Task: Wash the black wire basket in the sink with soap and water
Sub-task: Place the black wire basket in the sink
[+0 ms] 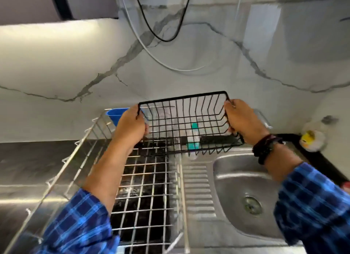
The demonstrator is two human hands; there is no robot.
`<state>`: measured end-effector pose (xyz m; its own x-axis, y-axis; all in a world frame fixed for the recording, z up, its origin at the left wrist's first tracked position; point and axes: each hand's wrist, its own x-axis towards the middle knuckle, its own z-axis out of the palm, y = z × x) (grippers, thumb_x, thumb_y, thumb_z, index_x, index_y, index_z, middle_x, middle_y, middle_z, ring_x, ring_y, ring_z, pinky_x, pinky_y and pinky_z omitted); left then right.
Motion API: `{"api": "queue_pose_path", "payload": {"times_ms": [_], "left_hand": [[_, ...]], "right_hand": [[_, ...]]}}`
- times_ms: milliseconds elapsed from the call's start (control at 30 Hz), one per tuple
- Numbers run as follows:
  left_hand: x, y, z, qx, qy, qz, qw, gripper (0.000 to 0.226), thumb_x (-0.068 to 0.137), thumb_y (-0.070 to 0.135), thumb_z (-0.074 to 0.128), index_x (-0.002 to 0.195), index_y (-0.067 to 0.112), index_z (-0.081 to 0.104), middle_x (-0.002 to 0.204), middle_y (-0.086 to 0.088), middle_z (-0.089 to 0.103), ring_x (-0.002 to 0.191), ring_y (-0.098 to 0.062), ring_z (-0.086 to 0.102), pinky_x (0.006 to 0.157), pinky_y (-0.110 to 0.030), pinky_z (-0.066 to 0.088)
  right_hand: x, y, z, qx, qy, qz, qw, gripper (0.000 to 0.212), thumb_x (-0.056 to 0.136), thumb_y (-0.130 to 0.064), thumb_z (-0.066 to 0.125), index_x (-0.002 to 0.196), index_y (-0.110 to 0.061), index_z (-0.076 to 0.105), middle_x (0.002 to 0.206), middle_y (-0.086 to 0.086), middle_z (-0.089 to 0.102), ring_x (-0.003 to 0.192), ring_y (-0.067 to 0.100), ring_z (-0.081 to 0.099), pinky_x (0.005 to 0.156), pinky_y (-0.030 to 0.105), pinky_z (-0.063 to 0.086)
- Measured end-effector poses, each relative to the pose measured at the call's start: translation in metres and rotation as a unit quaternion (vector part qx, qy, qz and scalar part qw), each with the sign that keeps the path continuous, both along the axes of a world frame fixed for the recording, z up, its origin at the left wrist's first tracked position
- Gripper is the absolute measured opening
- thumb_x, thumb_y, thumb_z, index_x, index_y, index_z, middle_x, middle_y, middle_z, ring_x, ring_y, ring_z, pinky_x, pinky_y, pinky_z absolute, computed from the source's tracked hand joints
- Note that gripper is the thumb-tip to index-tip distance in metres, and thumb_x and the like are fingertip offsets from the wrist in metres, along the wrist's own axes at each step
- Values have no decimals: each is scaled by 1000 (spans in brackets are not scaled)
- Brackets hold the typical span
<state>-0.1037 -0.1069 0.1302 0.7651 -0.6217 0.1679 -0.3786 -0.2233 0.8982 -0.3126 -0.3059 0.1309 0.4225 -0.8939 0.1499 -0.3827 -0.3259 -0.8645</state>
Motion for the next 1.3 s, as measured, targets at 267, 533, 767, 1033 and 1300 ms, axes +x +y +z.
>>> {"api": "queue_pose_path", "payload": {"times_ms": [267,533,767,1033,1300], "left_hand": [[-142,-114,-40,101,31,-70,992,33,105,10,34,133,17,52,101,-12,66,77,-15,68,68,-30,61],[-209,-197,-143,257,106,-54,959,7,97,6,50,103,6,54,98,-20,70,78,-29,72,65,-38,62],[-189,-254,-288,409,0,-88,908,34,75,12,78,103,3,60,88,-12,75,75,-29,74,70,-41,63],[-204,-275,-341,431,42,-87,897,28,84,1,62,110,8,57,97,-14,71,82,-31,73,76,-44,62],[-196,-282,-399,417,80,-76,902,45,88,-2,58,129,15,50,105,-10,69,87,-27,70,75,-42,62]], "right_hand": [[-169,-91,-66,159,-13,-1,987,32,106,-28,36,79,-17,49,61,0,38,39,8,38,45,28,32],[-239,-156,-157,179,40,-59,981,25,101,-25,52,80,-12,56,64,6,49,46,14,50,53,35,49],[-249,-194,-247,224,124,-89,963,23,97,-11,55,75,-12,61,62,5,59,48,18,59,59,44,56],[-239,-230,-337,267,188,-114,938,32,97,0,50,126,-6,62,89,10,68,67,22,64,64,40,60],[-230,-254,-418,311,193,-160,917,21,93,-8,59,112,-10,68,85,16,71,68,28,65,71,53,62]]}}
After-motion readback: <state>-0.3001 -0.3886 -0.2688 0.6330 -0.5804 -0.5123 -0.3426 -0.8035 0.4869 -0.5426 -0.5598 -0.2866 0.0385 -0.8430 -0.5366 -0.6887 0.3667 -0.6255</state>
